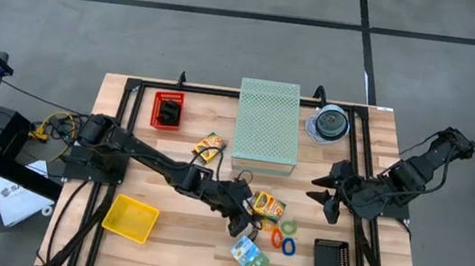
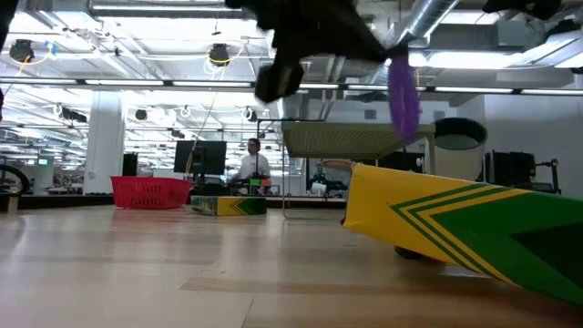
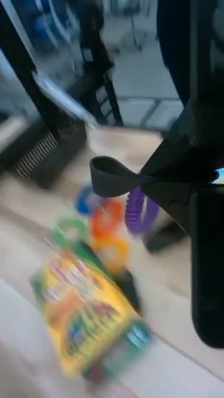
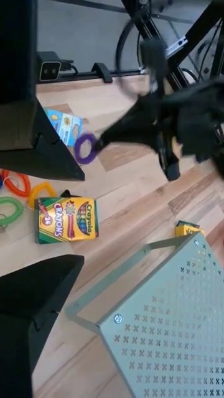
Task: Pick & Place Office Desk Supplies
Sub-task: Put the black rubber band into the red bin
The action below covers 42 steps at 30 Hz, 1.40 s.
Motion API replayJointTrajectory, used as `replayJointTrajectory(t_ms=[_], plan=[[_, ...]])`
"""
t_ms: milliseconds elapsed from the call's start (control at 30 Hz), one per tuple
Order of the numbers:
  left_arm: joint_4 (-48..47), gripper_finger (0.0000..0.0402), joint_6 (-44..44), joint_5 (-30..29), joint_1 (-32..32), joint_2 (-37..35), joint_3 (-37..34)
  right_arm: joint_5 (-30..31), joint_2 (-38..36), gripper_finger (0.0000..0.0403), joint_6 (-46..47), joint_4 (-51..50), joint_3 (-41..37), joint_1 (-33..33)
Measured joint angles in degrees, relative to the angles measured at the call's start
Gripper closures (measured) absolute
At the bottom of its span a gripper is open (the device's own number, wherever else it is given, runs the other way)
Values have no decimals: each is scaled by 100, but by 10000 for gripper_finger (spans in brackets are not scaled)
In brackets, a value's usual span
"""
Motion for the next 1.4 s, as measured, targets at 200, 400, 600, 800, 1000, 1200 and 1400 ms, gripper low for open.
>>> replayJointTrajectory(t_ms=[200,400,600,800,1000,1200,1400], plan=[[806,399,-113,-191,18,-35,-115,54,2,201,40,-6,0,68],[706,398,-227,-167,75,-43,-116,63,4,201,60,-8,0,63],[1001,398,-258,-427,116,-46,-111,66,7,201,66,65,-68,70],[909,399,-328,-464,77,-20,-115,-4,0,201,348,315,-467,221],[724,399,-362,-673,-30,-19,-120,8,0,201,592,684,-707,456],[731,398,-357,-874,-137,5,-110,35,-2,201,593,735,-708,470],[999,398,-418,-1466,-288,7,-109,39,-2,201,590,822,-708,466]])
